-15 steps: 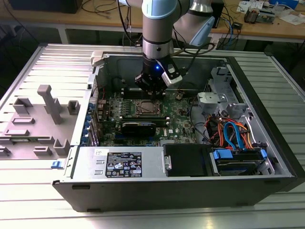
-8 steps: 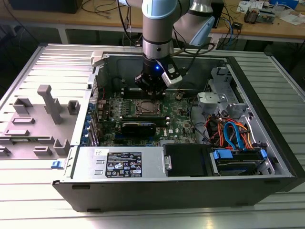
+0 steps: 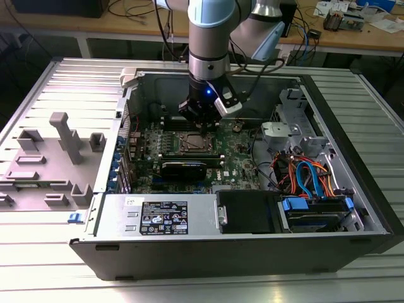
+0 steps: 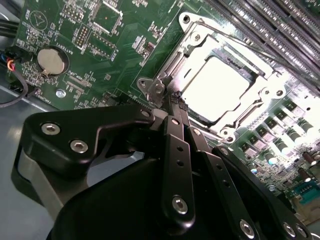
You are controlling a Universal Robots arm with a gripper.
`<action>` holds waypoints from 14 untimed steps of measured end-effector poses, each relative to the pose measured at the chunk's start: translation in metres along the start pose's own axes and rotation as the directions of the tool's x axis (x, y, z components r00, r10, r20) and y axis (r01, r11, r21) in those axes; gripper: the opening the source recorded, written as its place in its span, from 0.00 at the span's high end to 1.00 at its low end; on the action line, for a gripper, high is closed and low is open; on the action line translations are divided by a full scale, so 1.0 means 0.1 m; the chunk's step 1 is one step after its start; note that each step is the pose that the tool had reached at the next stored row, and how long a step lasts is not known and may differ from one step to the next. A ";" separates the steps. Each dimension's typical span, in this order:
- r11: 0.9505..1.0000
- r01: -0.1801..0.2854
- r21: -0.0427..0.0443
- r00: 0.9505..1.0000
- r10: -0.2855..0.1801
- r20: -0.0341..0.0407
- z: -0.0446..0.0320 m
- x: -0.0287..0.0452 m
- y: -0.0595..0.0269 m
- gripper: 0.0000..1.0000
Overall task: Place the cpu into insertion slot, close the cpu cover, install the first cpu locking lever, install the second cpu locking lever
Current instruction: 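Install the second cpu locking lever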
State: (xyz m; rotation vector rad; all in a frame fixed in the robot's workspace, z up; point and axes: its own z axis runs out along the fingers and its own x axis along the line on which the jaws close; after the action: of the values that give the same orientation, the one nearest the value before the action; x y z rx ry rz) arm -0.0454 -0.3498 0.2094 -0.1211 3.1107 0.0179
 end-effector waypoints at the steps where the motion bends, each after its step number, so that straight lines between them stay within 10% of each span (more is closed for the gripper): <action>1: 1.000 0.000 0.000 1.000 0.000 0.000 0.000 0.000 -0.007 0.89; 14: 1.000 0.000 0.002 1.000 0.000 0.000 -0.070 0.003 -0.069 0.89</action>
State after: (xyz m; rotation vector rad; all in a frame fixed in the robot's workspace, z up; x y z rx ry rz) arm -0.0453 -0.3568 0.2164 -0.1214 3.1107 0.0152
